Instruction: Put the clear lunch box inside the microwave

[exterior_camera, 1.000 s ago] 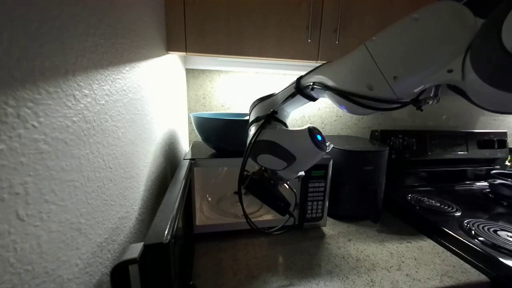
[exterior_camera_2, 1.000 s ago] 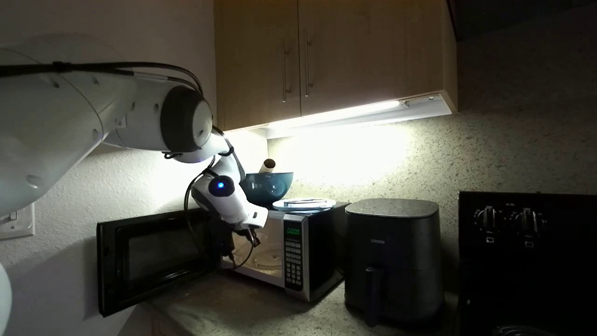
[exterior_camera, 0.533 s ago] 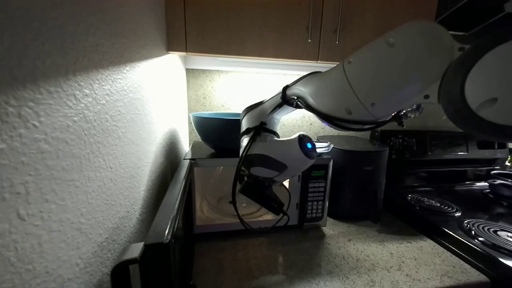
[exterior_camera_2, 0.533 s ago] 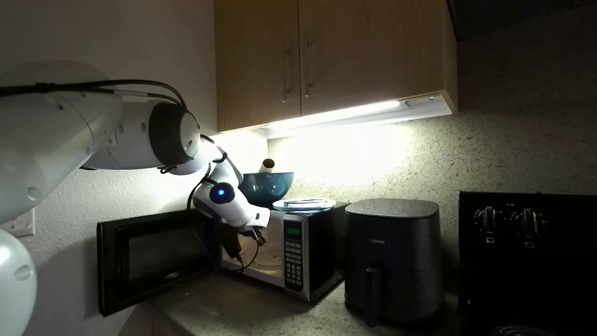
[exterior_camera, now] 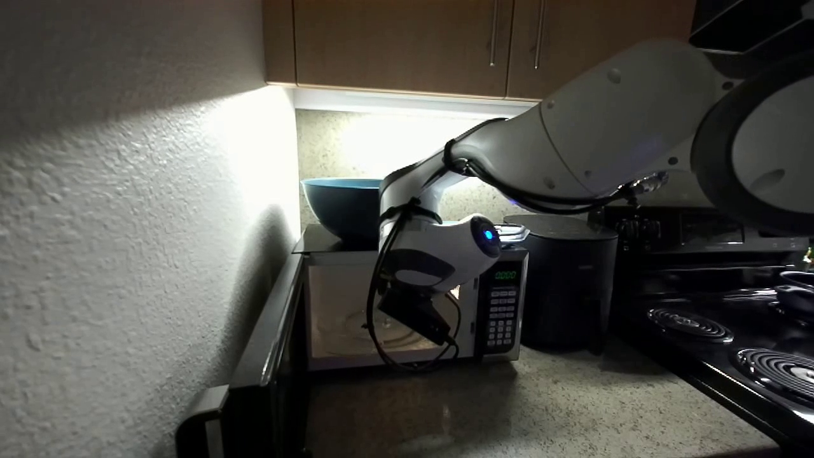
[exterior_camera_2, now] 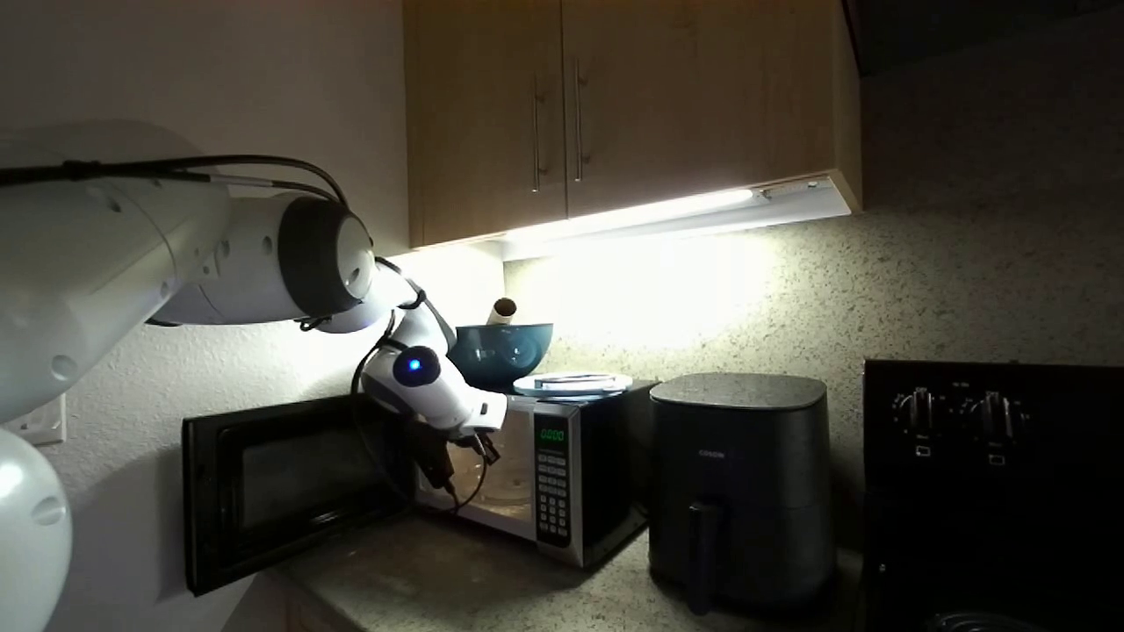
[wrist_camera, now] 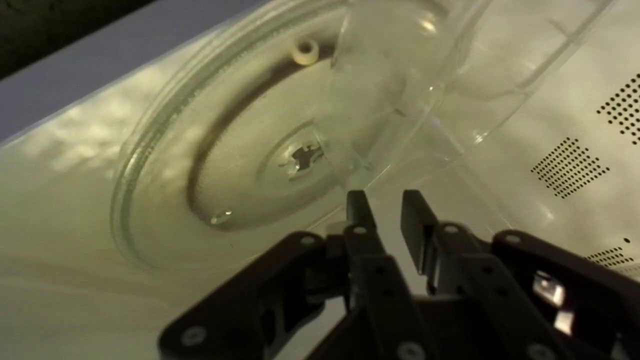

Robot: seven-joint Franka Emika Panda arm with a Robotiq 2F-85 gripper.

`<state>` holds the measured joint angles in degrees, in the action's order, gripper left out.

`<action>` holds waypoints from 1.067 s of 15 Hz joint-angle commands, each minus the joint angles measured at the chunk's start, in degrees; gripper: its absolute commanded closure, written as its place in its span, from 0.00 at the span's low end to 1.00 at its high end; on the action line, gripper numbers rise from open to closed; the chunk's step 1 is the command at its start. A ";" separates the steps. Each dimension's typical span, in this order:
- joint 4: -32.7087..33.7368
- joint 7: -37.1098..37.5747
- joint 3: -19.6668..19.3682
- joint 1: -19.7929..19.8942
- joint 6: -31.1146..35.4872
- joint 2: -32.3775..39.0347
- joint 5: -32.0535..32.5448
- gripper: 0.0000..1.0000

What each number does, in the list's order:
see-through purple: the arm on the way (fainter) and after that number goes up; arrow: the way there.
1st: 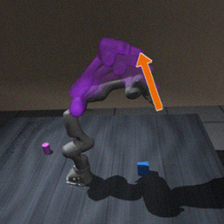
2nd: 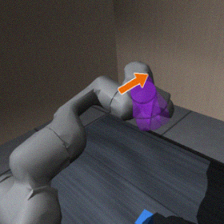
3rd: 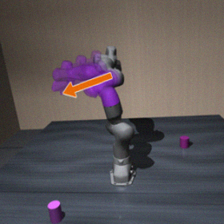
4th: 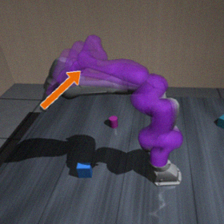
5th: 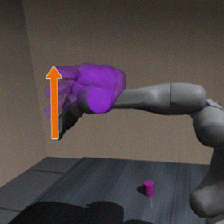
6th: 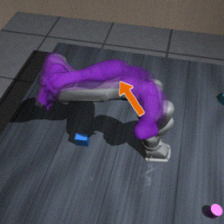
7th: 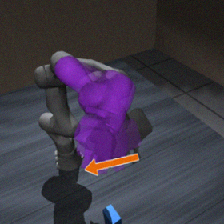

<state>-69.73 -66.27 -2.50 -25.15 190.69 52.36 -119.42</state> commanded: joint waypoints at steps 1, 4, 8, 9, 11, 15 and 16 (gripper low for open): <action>0.00 0.00 0.00 0.00 0.00 0.00 0.00 0.77; 0.00 0.00 0.00 0.00 0.00 0.00 0.00 0.77; -0.93 -0.30 -0.25 -0.11 -0.51 -0.64 -0.24 0.50; -1.93 -0.77 -1.02 -0.57 -1.09 -1.43 -0.57 0.45; -2.44 -1.09 -3.91 -2.18 -2.13 -2.38 -1.79 0.32; -3.63 -1.31 -9.46 -5.36 -3.62 -3.08 -3.98 0.07; -3.90 -1.56 -10.96 -6.38 -3.84 -2.86 -4.48 0.02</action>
<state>-70.92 -66.39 -9.11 -28.70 188.76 52.19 -120.69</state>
